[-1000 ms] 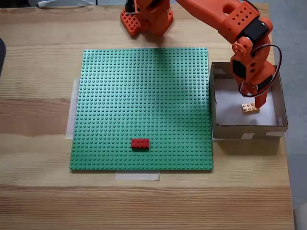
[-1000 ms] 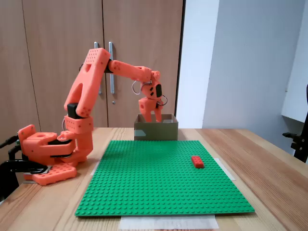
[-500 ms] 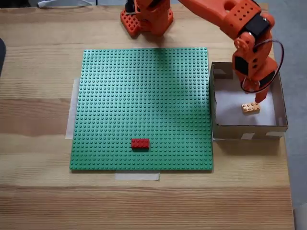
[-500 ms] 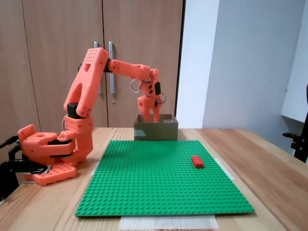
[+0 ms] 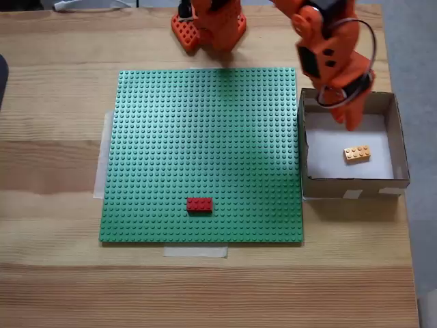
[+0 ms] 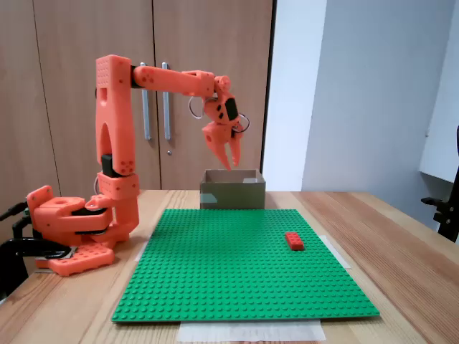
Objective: Pick the yellow lego block and put it in the box.
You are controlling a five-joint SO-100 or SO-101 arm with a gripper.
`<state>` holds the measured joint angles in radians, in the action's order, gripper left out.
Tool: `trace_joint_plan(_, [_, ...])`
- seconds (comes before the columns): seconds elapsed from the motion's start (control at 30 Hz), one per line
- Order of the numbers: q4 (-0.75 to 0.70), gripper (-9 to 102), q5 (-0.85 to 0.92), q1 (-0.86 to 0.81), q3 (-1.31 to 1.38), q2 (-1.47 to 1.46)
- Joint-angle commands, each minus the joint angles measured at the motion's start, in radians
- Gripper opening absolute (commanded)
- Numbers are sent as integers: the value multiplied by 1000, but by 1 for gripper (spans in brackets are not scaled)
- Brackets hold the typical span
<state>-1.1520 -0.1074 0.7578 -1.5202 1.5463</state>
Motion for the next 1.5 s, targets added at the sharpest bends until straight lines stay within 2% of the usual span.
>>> trace_joint_plan(0.0, [28,6,21,-40,-44,138])
trace_joint_plan(0.2, [29,-1,31,-129,-143,288])
trace_joint_plan(0.4, [17,-1,46,-281,-216,394])
trace_joint_plan(0.97, [178,-1,14,-719,-311,463])
trace_joint_plan(1.23, [210,-1,18,-793,-370,480])
trace_joint_plan(1.47, [298,-1,32,-796,-540,635])
